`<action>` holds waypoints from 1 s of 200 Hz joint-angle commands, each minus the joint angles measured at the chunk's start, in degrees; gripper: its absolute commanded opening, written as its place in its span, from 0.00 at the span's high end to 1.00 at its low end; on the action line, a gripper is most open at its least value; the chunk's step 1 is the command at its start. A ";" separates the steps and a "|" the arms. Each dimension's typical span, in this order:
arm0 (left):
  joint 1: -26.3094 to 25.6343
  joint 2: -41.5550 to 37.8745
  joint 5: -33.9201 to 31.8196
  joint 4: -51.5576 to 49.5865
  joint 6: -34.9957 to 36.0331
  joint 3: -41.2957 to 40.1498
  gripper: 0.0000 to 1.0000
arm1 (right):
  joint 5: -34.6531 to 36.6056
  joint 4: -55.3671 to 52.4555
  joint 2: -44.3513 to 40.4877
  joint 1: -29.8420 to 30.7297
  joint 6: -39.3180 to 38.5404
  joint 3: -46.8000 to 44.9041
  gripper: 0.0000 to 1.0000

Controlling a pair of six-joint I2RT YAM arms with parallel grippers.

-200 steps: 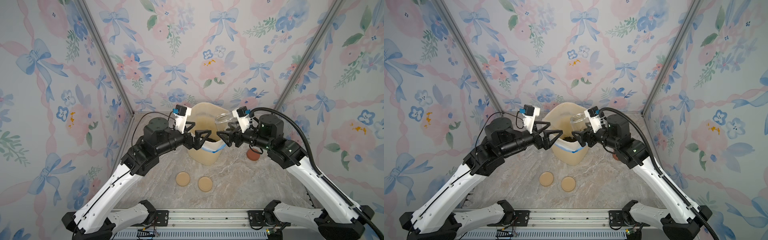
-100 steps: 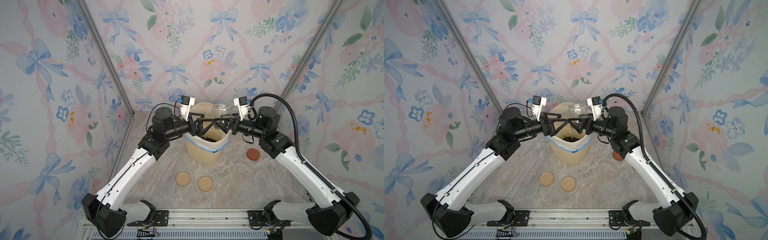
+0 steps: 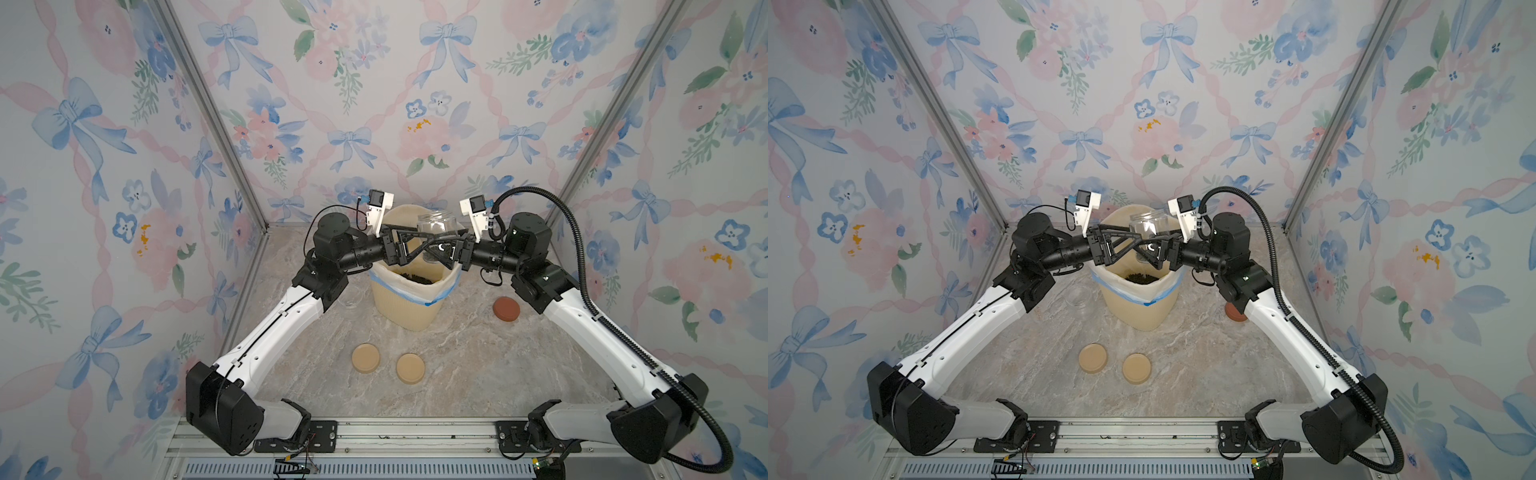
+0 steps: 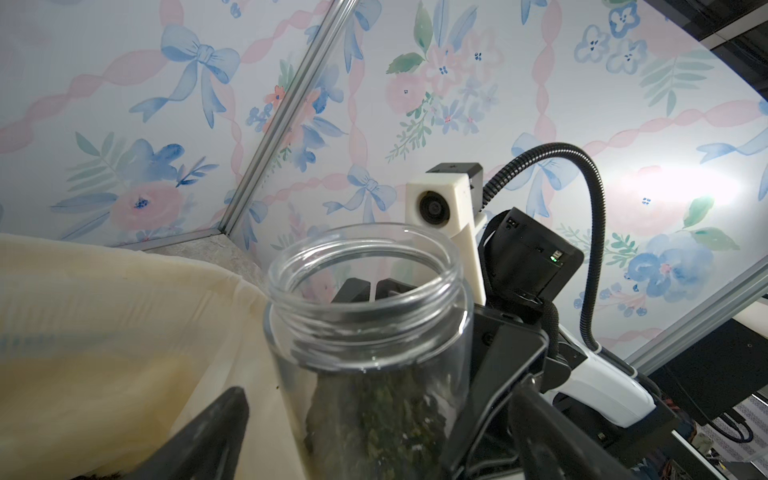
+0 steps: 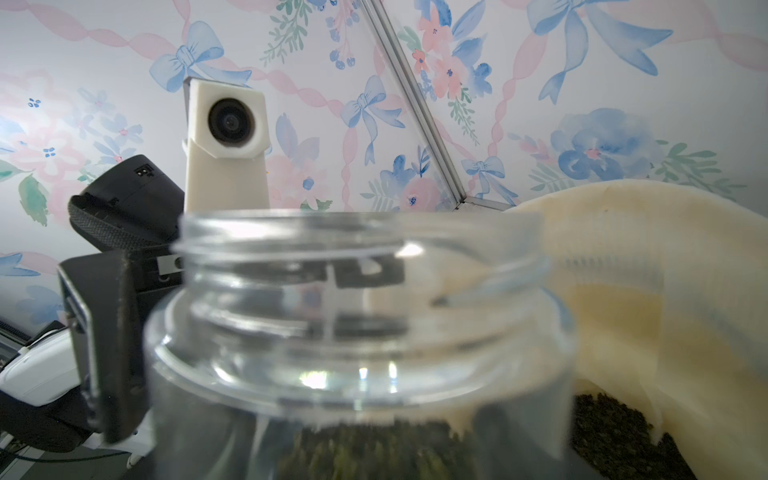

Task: Empty moldy tea leaves from jars
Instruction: Pour the moldy tea leaves from the jar into the trash bin.

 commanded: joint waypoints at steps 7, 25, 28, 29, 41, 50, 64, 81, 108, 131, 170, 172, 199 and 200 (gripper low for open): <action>0.26 1.61 3.29 1.91 -1.69 2.09 0.02 | -2.94 2.55 -1.06 0.30 -1.97 0.67 0.33; 0.09 2.28 3.77 1.86 -2.01 2.52 0.02 | -3.37 0.32 -0.80 0.76 -3.51 1.31 0.33; 0.04 2.50 4.02 1.87 -2.05 2.61 0.02 | -3.30 0.12 -0.80 0.84 -3.73 1.29 0.33; 0.01 2.55 4.06 1.90 -2.10 2.61 0.02 | -3.34 0.08 -0.80 0.84 -3.72 1.31 0.33; -0.32 2.97 4.31 1.87 -2.10 2.80 0.02 | -3.50 -0.18 -0.80 0.93 -3.88 1.24 0.33; -0.57 3.08 4.04 1.86 -2.13 2.71 0.02 | -3.98 -0.62 -0.58 1.05 -4.02 1.46 0.33; -0.88 3.30 4.02 1.84 -2.19 2.71 0.02 | -4.69 -1.47 -0.24 1.17 -4.33 1.68 0.33; -1.16 3.61 4.19 1.84 -2.24 2.80 0.02 | -4.70 -1.38 -0.54 1.19 -4.50 1.25 0.33; -1.20 3.91 4.26 1.77 -2.55 2.80 0.02 | -5.82 -2.39 -0.45 1.30 -4.77 1.42 0.33; -1.28 4.40 4.78 1.85 -2.68 3.06 0.05 | -8.59 -2.68 -0.60 1.19 -4.88 1.06 0.33; -1.81 5.02 6.07 1.92 -2.56 3.23 0.12 | -11.55 -2.94 0.42 1.19 -3.87 1.34 0.33; -1.84 5.07 6.11 1.93 -2.54 3.24 0.13 | -11.66 -2.94 0.47 1.19 -3.84 1.33 0.33; -2.03 4.77 5.43 1.83 -2.75 3.23 0.27 | -11.32 -3.33 0.78 1.11 -3.65 1.71 0.29; -2.03 4.74 5.43 1.84 -2.76 3.28 0.27 | -11.31 -3.31 0.78 1.11 -3.63 1.70 0.29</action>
